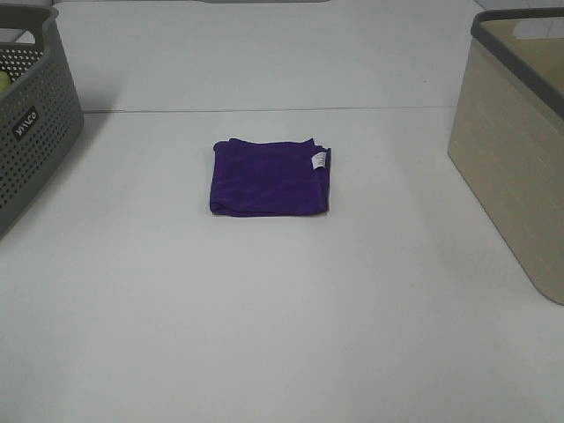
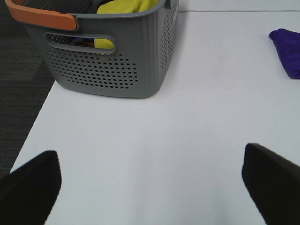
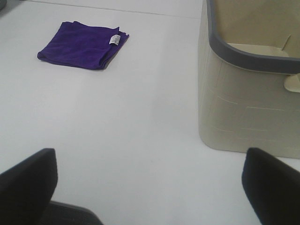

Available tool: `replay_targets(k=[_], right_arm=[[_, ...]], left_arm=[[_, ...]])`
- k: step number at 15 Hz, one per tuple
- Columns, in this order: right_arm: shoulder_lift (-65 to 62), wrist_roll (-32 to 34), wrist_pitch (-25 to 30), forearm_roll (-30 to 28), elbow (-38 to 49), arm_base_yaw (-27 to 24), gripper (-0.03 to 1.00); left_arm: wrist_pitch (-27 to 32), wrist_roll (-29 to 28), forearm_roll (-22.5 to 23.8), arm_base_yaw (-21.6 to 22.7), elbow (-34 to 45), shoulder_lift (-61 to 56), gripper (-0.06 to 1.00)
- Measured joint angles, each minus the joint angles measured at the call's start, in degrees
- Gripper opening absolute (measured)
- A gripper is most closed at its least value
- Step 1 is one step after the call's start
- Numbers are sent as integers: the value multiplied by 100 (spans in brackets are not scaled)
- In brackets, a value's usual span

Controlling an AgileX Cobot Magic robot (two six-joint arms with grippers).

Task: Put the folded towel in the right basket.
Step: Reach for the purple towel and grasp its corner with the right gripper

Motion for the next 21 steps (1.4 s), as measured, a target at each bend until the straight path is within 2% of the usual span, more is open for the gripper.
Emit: replay_targets(k=[13,15,17,21], right_arm=[[0,-11,0,-29,0,0,98],[699,17,252,92,-453,0,98],[2114,52,808,178,-1301,0,98],[4354,69,917,390,-2848,0,98]], left_arm=[[0,0,0,0,0,0,99],[0,0,0,0,0,0,99],[0,0,0,0,0,0,99],[0,0,0,0,0,0,99]])
